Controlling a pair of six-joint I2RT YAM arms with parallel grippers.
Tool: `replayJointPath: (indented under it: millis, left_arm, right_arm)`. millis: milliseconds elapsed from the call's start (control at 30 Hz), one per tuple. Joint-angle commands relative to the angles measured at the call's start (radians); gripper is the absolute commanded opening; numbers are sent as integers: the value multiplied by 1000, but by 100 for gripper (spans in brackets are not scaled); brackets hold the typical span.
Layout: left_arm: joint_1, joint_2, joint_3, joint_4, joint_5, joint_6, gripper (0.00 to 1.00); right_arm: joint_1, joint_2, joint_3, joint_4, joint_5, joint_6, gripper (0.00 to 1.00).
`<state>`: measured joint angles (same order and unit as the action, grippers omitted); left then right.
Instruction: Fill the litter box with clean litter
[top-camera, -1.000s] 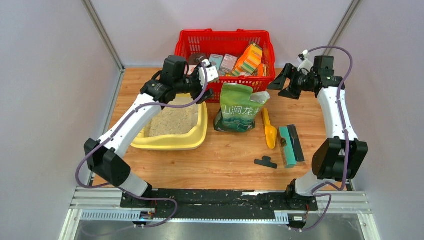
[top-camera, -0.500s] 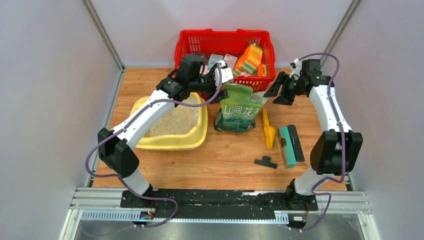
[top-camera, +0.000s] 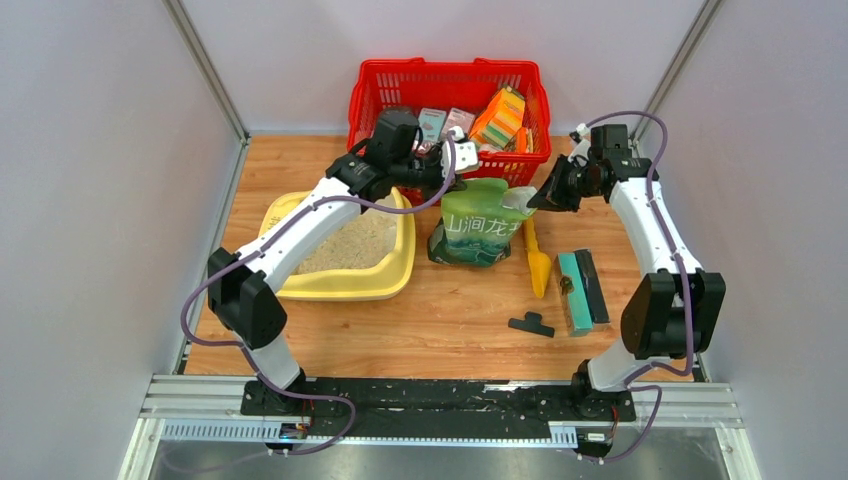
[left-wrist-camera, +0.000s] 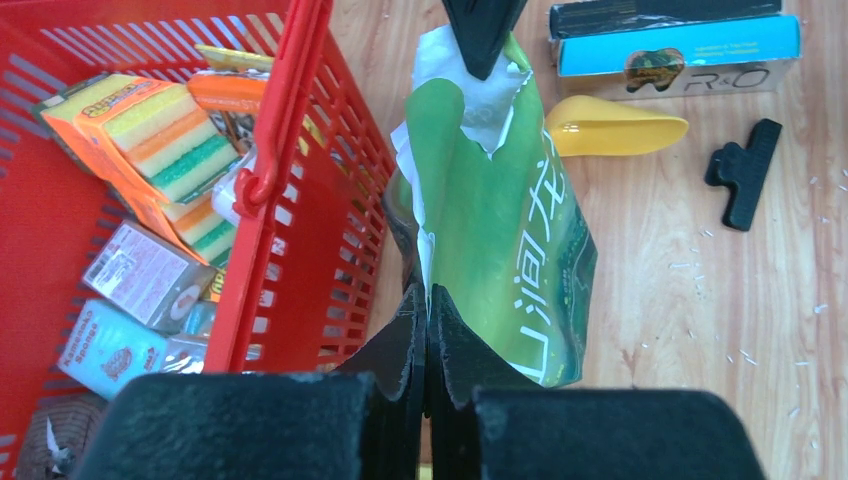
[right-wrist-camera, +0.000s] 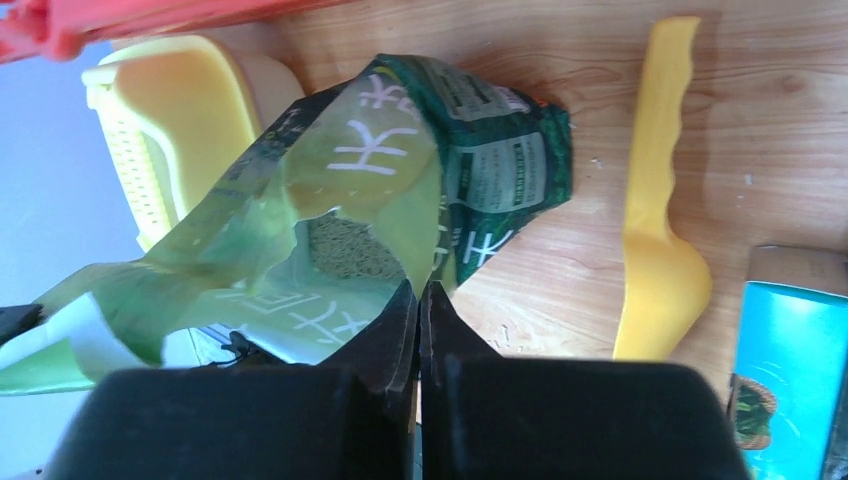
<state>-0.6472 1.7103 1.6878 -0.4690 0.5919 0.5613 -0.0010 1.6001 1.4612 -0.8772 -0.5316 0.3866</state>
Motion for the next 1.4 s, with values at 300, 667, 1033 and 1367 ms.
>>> replayJointPath:
  millis: [300,667,1033,1367]
  left_arm:
    - [-2,-224,-103,-13,65,-50,0]
    - [-3,-279,-152,18,55,-78,0]
    - [-3,-264,-189,56,36,-115,0]
    - [-3,-261,-192,67,23,-149,0]
  right_arm:
    - [87,-170,-7,-25,-119,-118,0]
    - [98,-232,-44,-23,-180,-209,0]
    - [-68,-256,-61,66,-462,-256,71]
    - [-71,-431,-280,-117,-490,-1038,80]
